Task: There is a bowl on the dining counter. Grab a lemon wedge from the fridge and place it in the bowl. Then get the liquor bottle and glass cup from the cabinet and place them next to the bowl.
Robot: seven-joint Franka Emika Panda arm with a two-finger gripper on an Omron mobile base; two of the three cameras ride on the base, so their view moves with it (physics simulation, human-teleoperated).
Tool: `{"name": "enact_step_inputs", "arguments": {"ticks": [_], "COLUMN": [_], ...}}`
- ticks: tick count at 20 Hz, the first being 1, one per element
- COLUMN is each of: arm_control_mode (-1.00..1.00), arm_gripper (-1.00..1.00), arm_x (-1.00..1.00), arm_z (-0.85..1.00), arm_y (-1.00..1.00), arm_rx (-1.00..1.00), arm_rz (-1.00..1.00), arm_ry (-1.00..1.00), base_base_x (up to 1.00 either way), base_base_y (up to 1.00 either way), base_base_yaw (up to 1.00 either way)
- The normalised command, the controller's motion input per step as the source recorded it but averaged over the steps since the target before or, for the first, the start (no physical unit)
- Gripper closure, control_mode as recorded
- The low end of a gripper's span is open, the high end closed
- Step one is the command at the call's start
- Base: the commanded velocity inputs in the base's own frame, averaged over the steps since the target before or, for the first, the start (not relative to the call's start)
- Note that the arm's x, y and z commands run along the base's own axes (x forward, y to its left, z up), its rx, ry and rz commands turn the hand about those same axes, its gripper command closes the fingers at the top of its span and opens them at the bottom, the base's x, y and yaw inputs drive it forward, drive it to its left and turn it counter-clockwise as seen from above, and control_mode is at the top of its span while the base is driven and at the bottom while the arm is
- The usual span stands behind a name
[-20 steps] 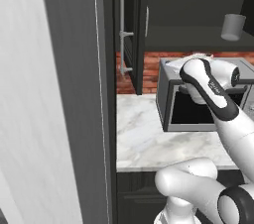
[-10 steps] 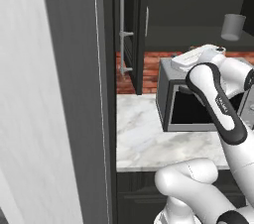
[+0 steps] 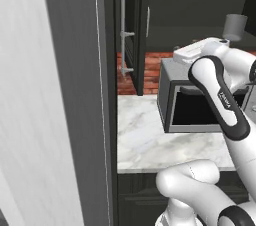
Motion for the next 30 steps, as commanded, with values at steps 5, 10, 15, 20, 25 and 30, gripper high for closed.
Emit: {"name": "enact_step_inputs", "arguments": {"ticks": [5, 10, 15, 20, 25, 30], "arm_control_mode": [-1.00, -1.00, -1.00, -1.00, -1.00, -1.00], "arm_gripper": [-1.00, -1.00, -1.00, -1.00, -1.00, -1.00], "arm_x": [0.00, 0.01, 0.07, 0.28, 0.60, 0.49], "arm_z": [0.12, 0.25, 0.05, 0.00, 0.00, 0.00], "arm_y": [0.00, 0.02, 0.02, 0.11, 0.02, 0.00], "arm_rx": [0.00, 0.00, 0.01, 0.00, 0.01, 0.00], "arm_rz": [0.00, 0.00, 0.00, 0.00, 0.00, -0.01], "arm_ry": [0.00, 0.00, 0.00, 0.03, 0.14, 0.17], "base_base_x": [0.00, 0.00, 0.00, 0.00, 0.00, 0.00], "base_base_y": [0.00, 0.00, 0.00, 0.00, 0.00, 0.00], "base_base_yaw": [0.00, 0.00, 0.00, 0.00, 0.00, 0.00]}}
